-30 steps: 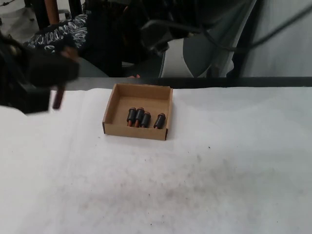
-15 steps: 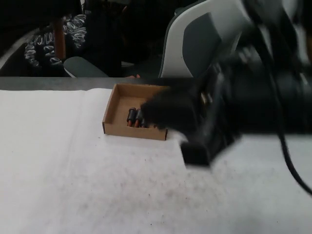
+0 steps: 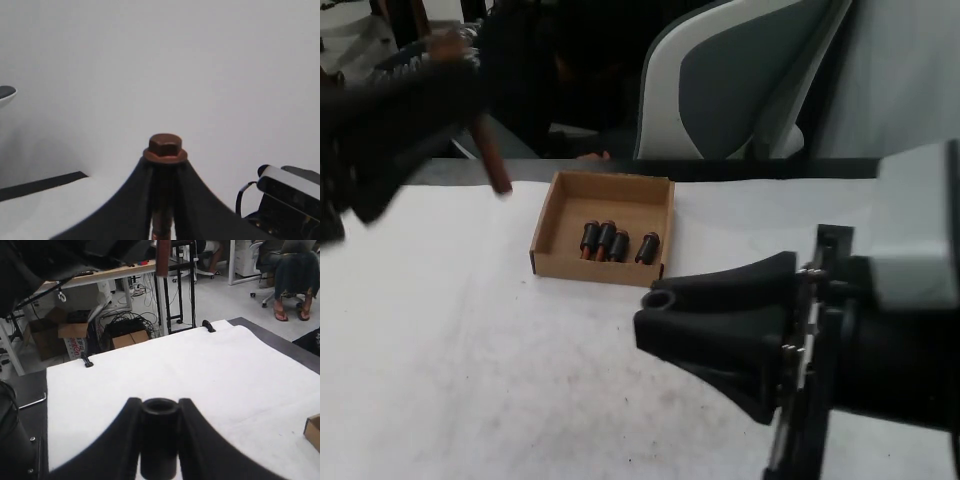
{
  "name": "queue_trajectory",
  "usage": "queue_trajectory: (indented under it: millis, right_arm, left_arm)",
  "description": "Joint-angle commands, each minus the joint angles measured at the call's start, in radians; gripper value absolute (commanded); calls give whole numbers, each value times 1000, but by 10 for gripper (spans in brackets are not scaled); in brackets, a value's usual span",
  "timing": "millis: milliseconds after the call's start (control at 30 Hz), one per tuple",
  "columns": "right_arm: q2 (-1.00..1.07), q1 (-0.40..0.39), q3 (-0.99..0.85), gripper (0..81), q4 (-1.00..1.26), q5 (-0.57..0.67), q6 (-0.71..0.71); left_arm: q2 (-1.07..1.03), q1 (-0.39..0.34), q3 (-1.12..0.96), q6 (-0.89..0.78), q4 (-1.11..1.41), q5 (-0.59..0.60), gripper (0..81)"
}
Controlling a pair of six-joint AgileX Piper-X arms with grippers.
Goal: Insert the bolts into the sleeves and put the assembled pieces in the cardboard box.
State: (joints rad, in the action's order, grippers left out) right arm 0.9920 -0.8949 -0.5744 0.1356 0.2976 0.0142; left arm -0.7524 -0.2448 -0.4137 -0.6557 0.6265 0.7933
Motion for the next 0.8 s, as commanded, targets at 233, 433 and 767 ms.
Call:
queue_trajectory:
  millis: [233, 433, 767]
  right_arm:
    - [111, 23, -75, 2, 42, 43, -84]
    - [121, 54, -104, 2, 40, 61, -157]
    - [121, 75, -104, 2, 42, 68, -157]
  left_arm:
    - [-113, -75, 44, 130, 180, 72, 8]
    - [-196, -151, 44, 149, 316, 68, 8]
    - [-218, -166, 44, 149, 350, 63, 8]
